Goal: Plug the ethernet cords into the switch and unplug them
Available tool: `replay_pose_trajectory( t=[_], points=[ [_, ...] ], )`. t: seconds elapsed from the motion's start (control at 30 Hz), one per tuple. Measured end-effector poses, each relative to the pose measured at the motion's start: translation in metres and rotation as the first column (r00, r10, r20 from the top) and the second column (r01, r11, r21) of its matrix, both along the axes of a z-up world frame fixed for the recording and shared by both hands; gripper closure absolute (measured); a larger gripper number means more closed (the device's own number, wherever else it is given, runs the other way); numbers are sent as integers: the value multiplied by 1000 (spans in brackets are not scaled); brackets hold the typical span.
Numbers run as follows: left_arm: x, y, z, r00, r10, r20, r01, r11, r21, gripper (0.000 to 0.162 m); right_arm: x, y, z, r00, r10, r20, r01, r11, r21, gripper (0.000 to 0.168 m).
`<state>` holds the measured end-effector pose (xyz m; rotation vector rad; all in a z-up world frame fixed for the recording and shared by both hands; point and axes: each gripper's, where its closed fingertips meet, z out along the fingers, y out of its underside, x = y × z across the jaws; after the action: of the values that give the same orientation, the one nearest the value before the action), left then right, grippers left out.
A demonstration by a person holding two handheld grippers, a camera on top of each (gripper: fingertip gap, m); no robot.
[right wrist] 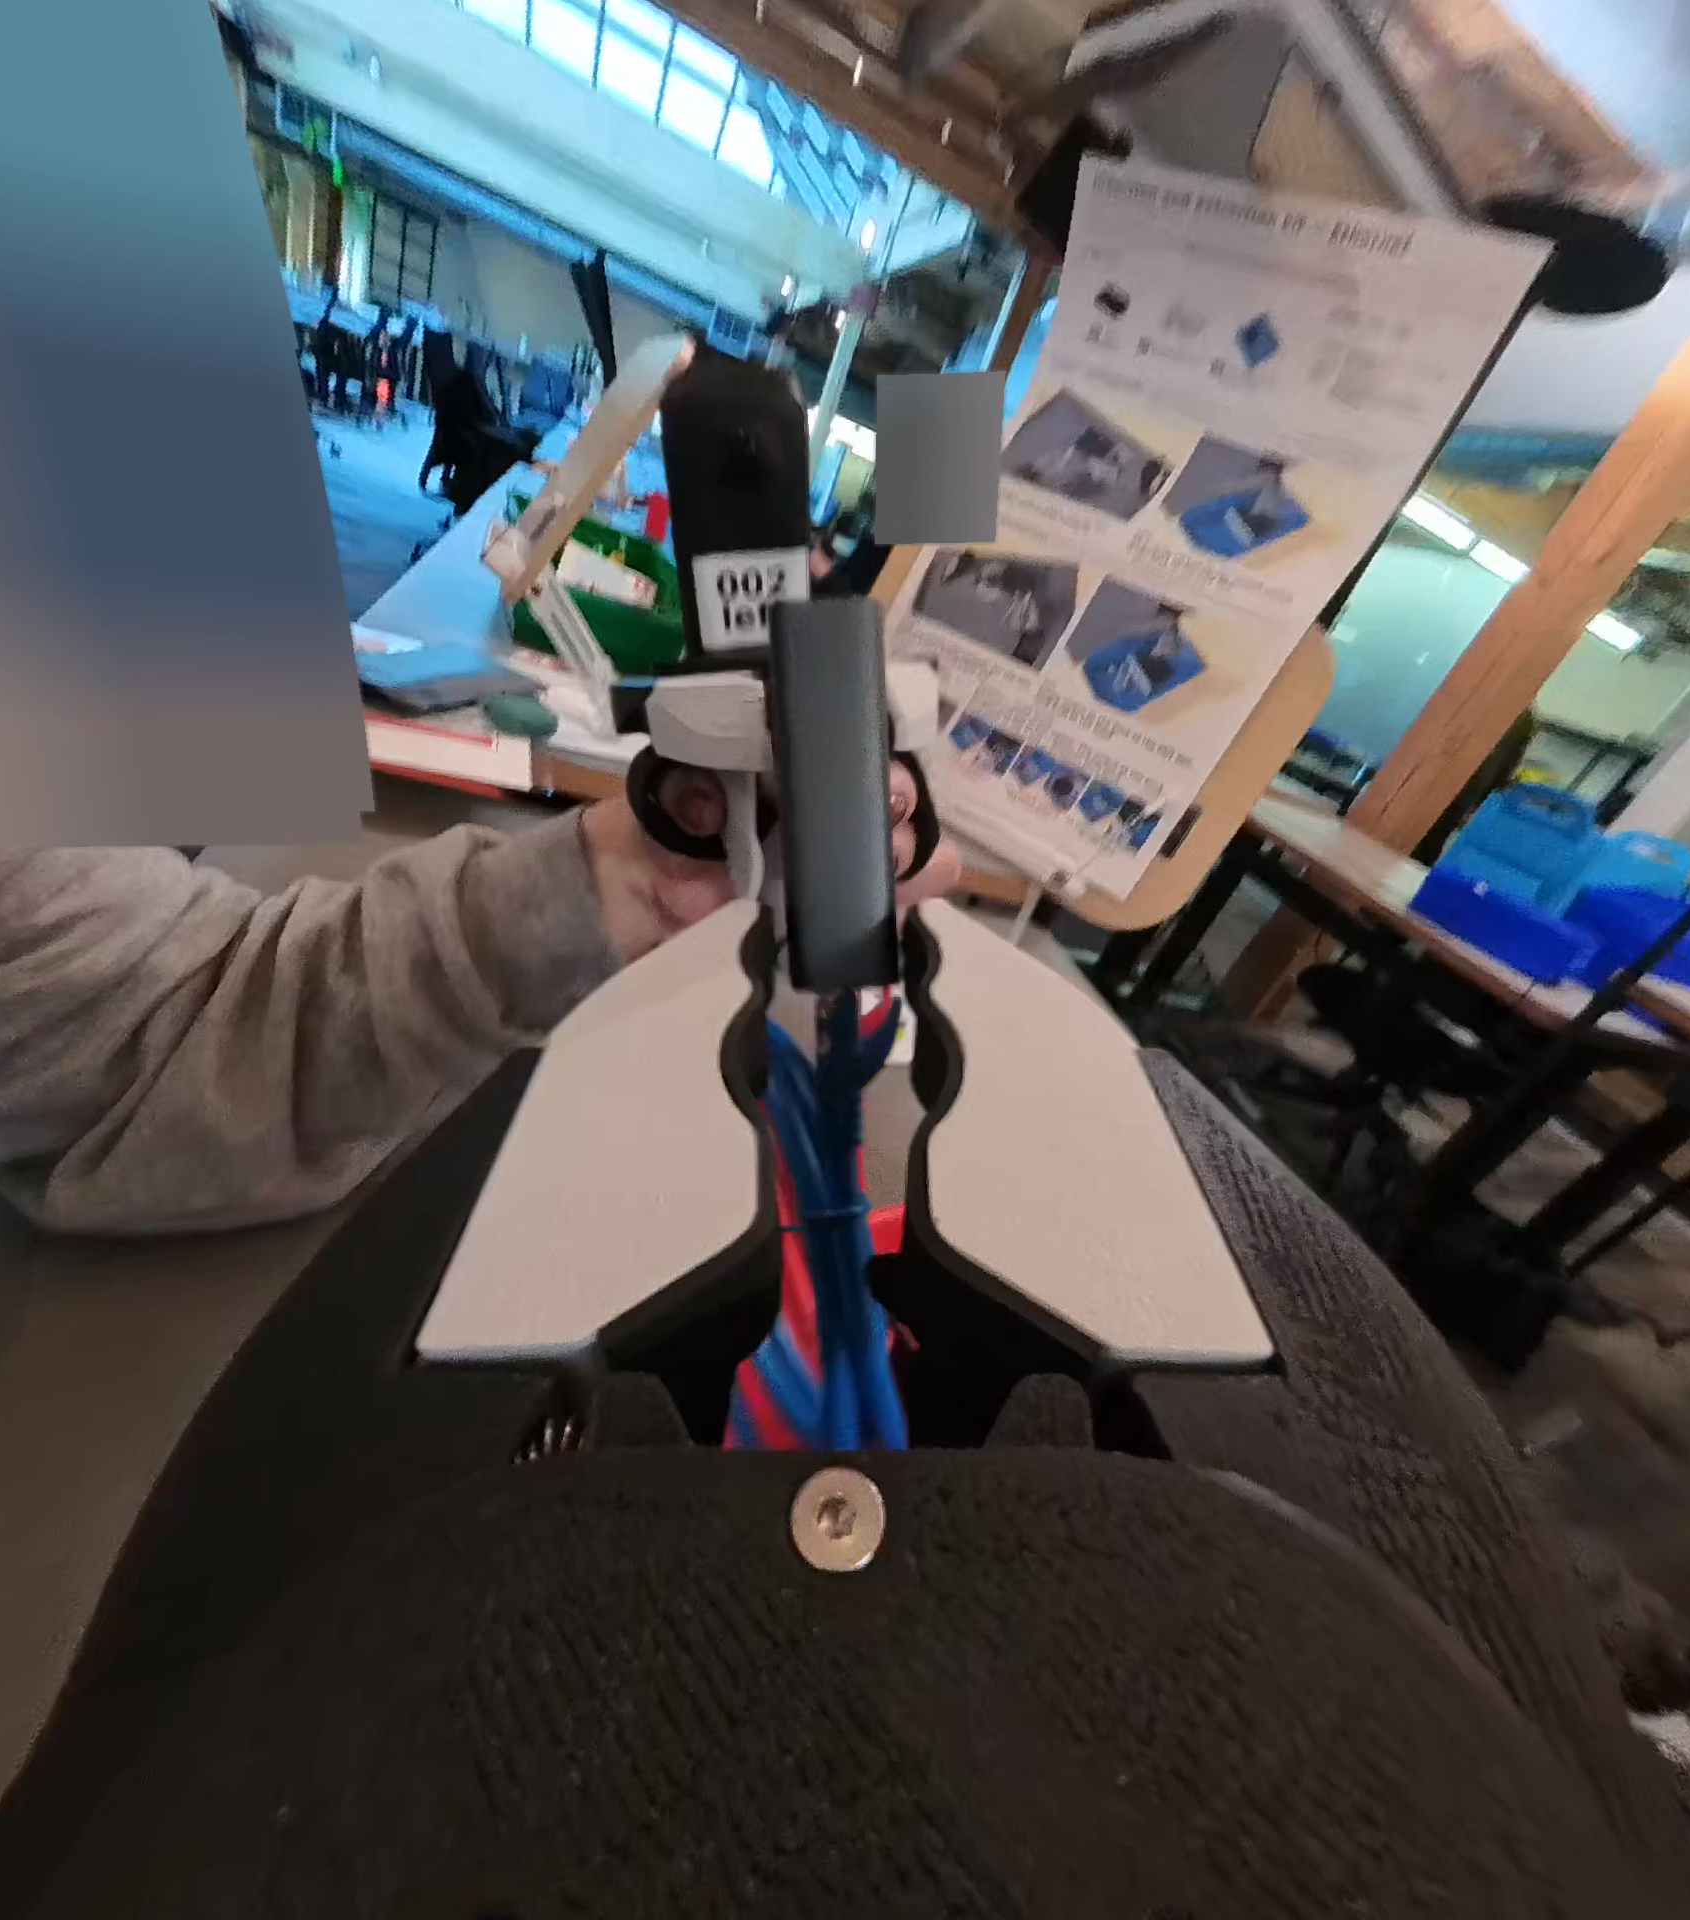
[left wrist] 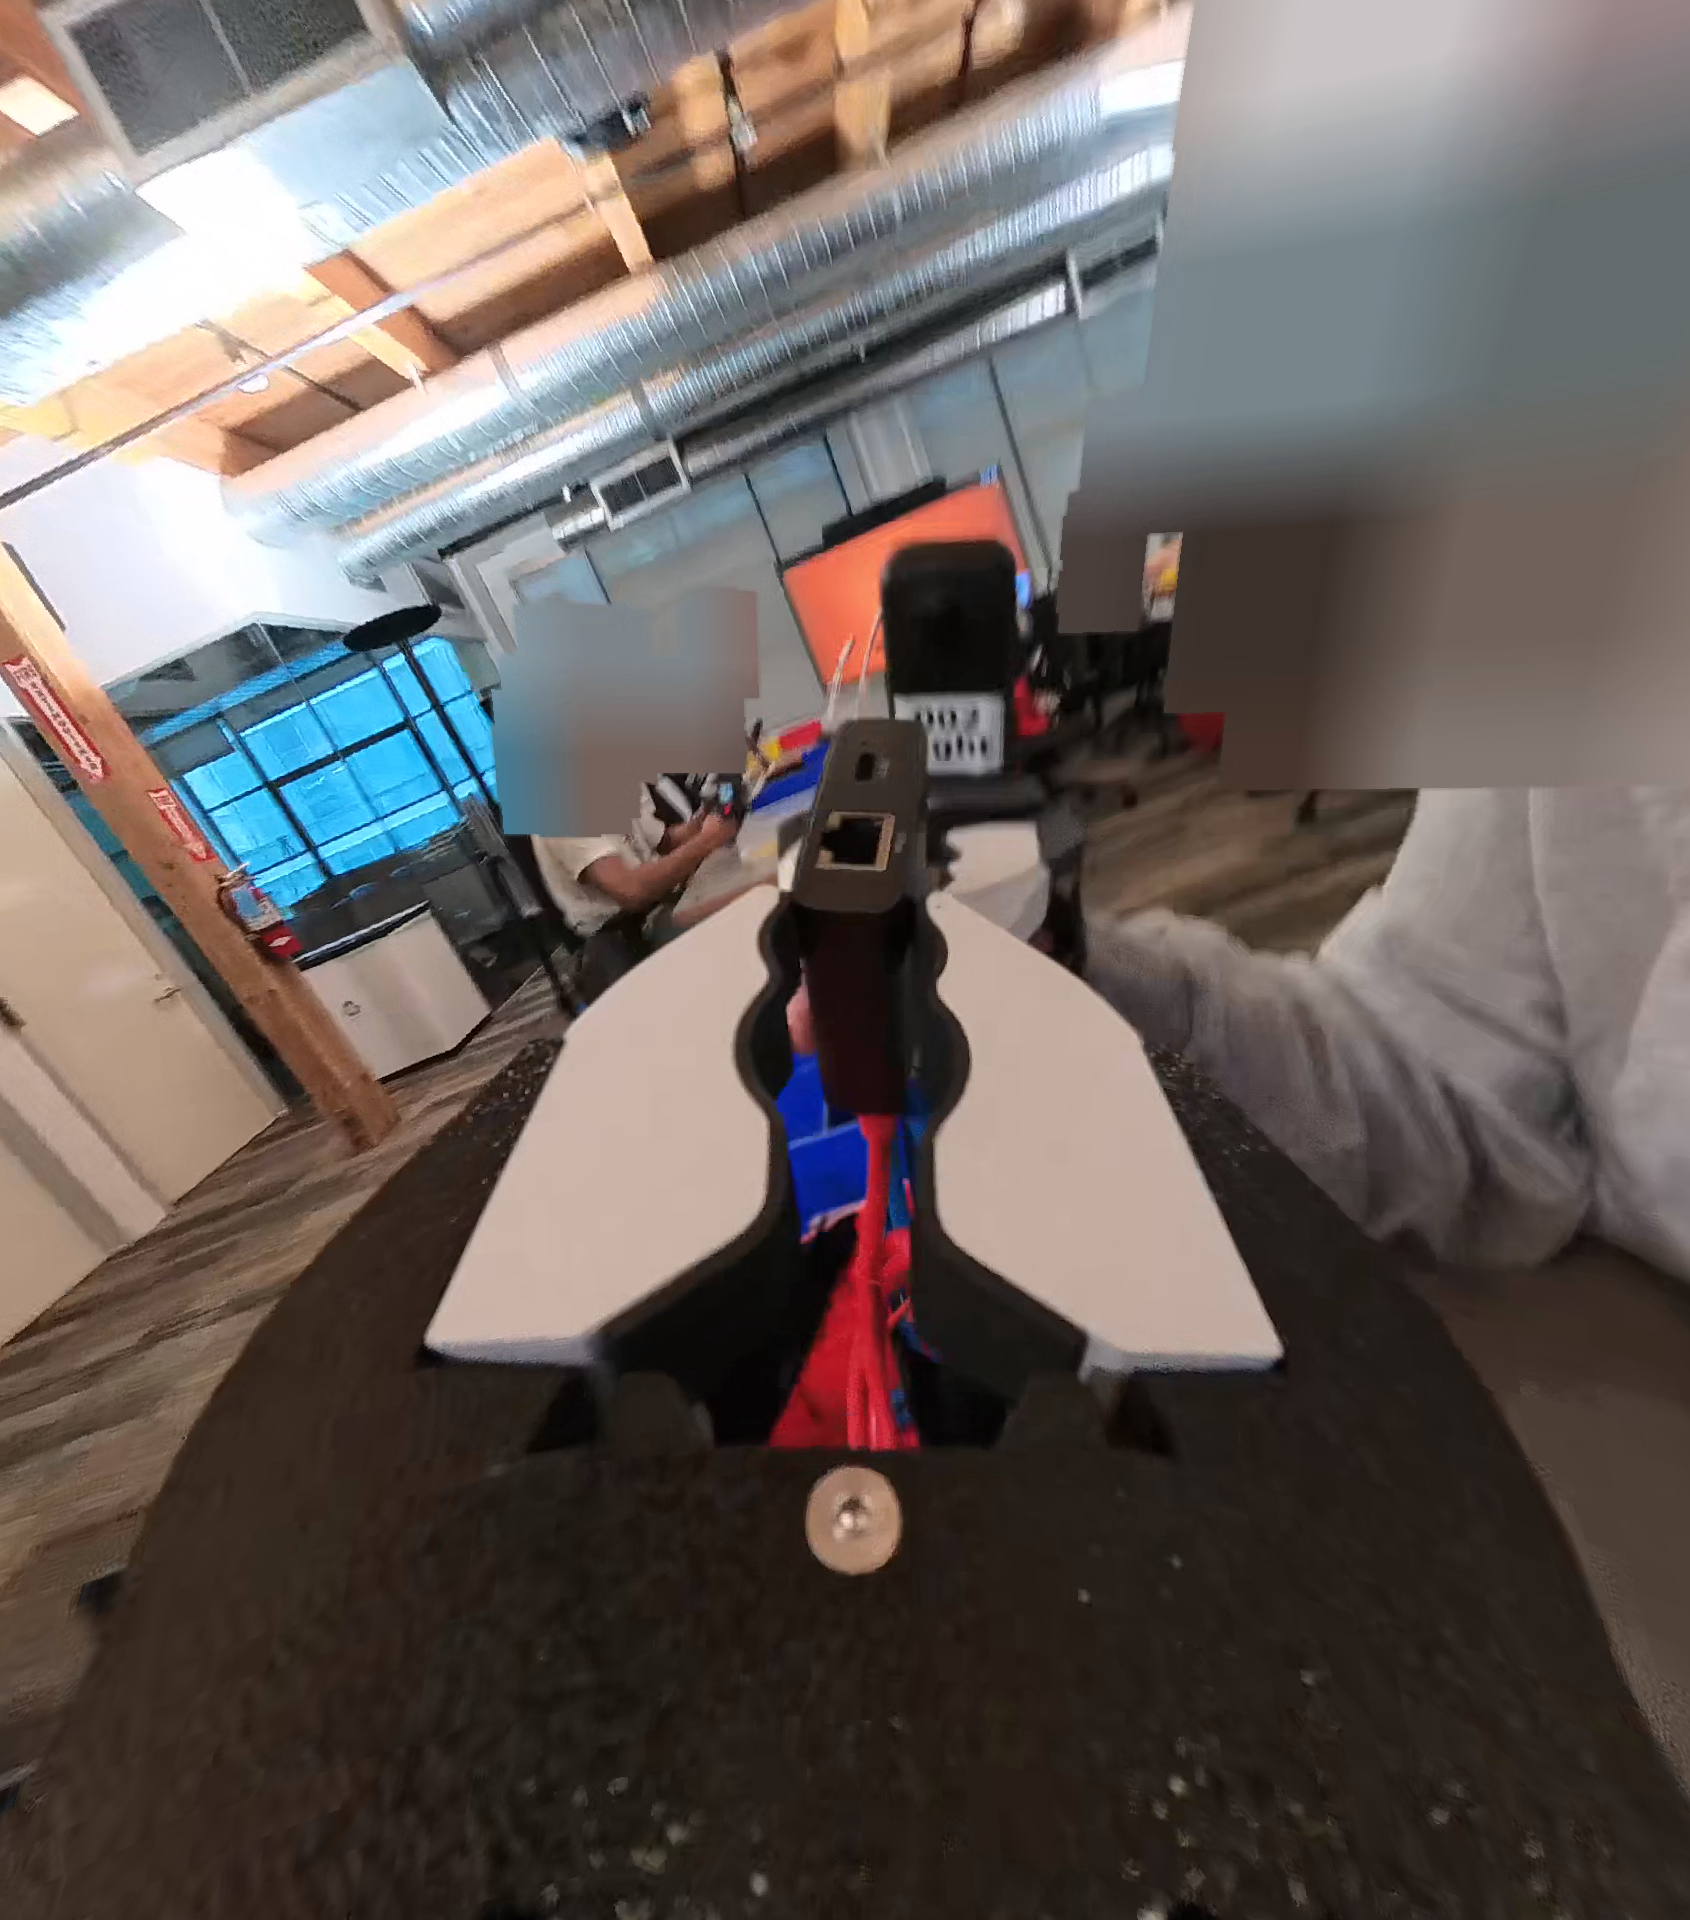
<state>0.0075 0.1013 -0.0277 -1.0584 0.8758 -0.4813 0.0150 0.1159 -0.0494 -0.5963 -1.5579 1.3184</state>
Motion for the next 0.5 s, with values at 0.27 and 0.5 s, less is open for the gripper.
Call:
replay_pose_trajectory(
  t=[0.27, 0.5],
  points=[
    [27, 7, -42, 823, 251, -509, -255, 965, 63, 143, 7, 3, -29, 967, -222, 127, 169, 927, 334, 134],
    [25, 14, -71, 556, 365, -747, -408, 903, 138, 143, 7, -1, -55, 908, -393, 148, 218, 742, 634, 147]
  ],
)
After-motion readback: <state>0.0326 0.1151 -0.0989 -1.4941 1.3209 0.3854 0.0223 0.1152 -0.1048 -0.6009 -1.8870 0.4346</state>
